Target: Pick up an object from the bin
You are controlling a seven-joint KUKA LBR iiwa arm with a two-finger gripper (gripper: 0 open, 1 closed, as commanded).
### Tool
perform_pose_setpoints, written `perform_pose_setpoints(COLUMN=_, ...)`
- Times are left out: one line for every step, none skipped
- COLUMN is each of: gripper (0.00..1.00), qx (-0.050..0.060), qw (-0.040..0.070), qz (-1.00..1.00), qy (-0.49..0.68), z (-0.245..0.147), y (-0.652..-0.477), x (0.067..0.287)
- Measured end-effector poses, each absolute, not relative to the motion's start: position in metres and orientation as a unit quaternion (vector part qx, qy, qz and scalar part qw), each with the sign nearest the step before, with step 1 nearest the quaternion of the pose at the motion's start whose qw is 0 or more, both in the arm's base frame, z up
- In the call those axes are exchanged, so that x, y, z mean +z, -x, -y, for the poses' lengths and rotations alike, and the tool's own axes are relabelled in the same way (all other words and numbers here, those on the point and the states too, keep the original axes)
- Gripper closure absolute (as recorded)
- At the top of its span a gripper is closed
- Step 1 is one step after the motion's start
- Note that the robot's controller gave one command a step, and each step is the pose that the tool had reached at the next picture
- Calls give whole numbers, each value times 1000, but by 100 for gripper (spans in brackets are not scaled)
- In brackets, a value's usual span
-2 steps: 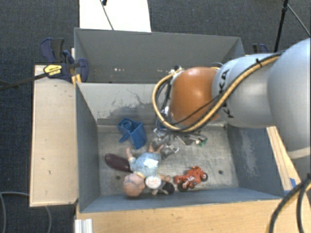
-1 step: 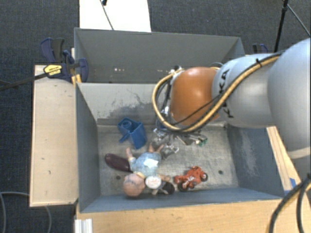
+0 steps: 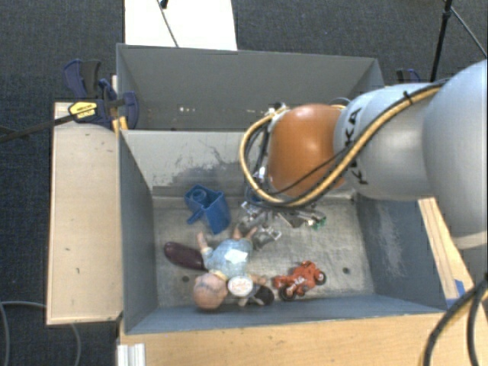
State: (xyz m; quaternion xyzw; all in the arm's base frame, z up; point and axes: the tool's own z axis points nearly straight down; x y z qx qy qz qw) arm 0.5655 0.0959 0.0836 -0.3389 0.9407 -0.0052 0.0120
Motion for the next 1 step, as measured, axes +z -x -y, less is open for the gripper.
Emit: perform_pose_setpoints(gripper=100, qx=-3, qw=6, qz=-941, qy=338, z=-96, y=-564, x=91)
